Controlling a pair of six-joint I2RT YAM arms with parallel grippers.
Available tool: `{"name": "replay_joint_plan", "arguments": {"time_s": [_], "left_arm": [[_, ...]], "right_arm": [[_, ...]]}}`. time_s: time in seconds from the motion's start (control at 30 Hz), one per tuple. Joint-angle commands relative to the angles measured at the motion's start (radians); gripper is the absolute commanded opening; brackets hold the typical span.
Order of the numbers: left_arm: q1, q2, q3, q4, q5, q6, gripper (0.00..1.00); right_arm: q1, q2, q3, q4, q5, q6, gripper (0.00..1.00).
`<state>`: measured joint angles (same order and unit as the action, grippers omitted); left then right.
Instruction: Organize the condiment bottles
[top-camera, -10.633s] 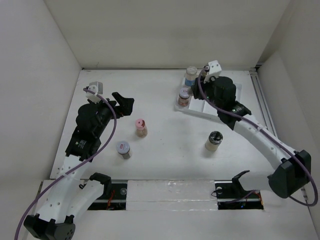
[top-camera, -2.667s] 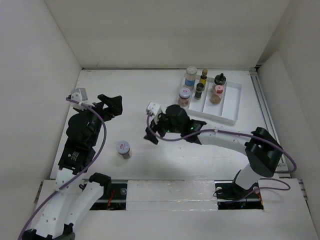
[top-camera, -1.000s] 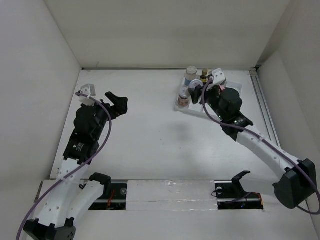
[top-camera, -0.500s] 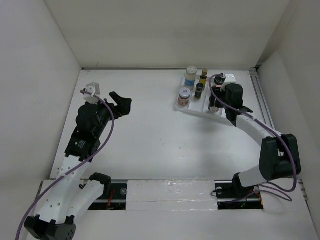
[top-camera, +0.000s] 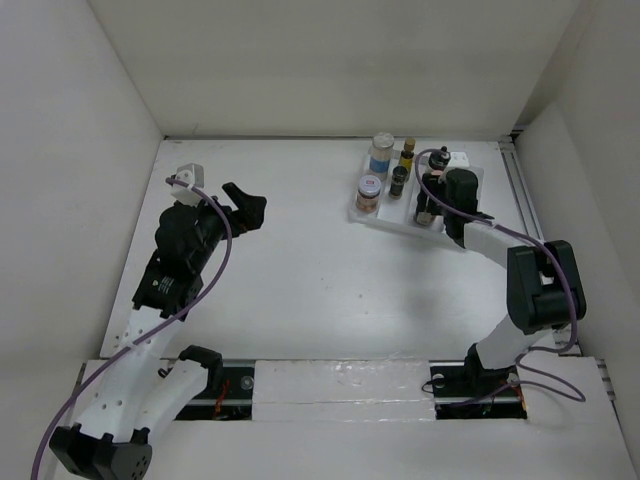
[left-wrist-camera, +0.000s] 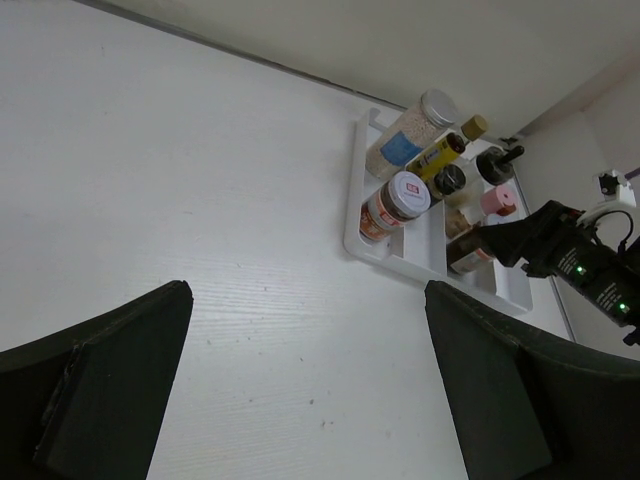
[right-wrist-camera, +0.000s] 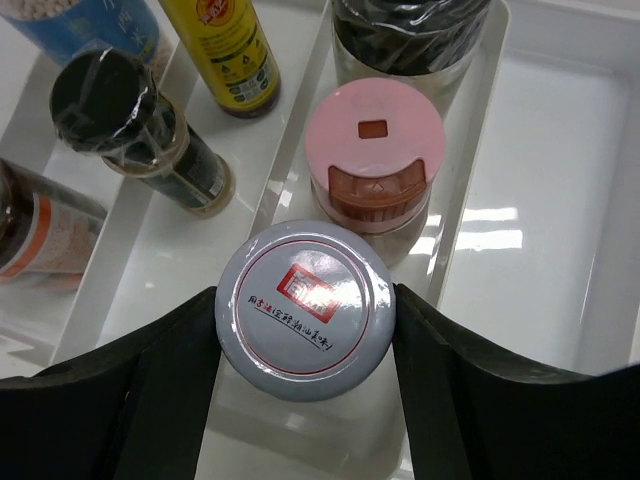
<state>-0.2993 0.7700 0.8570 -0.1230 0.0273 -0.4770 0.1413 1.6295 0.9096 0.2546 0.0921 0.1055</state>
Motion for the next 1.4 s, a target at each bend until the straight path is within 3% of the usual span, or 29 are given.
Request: {"name": "replay_joint_plan", "arguments": {"time_s": [0.0,0.3,0.6,0.77,0.9,0.97,1.17,1.37], "left_arm": [[0.003,-0.003,0.004,0.048,0.017,0.015,0.99],[0.003,-0.003,0.004,0.048,0.008,0.006,0.99],[0.003,-0.012,0.013,0.039,-0.012,0.006,0.99],[0.003,-0.023,0.013,0.039,-0.012,0.006,0.99],[0.003,-0.043,0.013,0.039,-0.012,0.006,0.99],[0.003,-0.052,0.013,0.039,-0.012,0.015,0.99],[0.003,-0.071,0.004,0.048,-0.012,0.015,0.99],[0.003,-0.080,-0.006,0.057,-0.001,0.025,0.99]], "right_arm": [[-0.008,-0.022,0.031,0.181,0.041,0.043,0.59],[0.001,-0.132,-0.043,0.129,0.051,0.053,0.99],[0.098,-0.417,-0.052,-0.031,0.060,0.017,0.99],[0.242,-0.560,-0.074,-0.041,-0.159,-0.078,0.99],[0.430,-0.560,-0.063,-0.110,-0.435,-0.145,0.96],[0.503,-0.533,-0.054,-0.144,-0.471,-0.171,0.94],[0.707,-0.415,-0.054,-0.216,-0.457,-0.221,0.88],[0.765,-0.287,-0.063,-0.216,-0.361,-0.221,0.88]]}}
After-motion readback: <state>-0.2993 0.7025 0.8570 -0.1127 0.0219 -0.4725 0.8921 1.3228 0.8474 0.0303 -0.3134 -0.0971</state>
